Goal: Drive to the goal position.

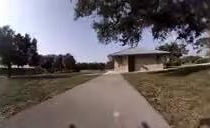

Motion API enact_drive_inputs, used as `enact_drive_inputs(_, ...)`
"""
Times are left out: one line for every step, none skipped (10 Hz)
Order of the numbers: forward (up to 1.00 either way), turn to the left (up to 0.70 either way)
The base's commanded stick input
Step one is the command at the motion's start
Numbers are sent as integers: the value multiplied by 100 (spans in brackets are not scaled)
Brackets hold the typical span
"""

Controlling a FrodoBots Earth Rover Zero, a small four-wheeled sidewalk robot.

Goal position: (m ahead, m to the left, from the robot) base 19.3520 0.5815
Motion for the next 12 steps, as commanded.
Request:
enact_drive_inputs(100, 2)
enact_drive_inputs(100, 2)
enact_drive_inputs(100, 2)
enact_drive_inputs(100, 2)
enact_drive_inputs(100, 2)
enact_drive_inputs(100, 0)
enact_drive_inputs(100, 0)
enact_drive_inputs(100, 0)
enact_drive_inputs(100, 0)
enact_drive_inputs(100, 0)
enact_drive_inputs(100, 0)
enact_drive_inputs(100, 0)
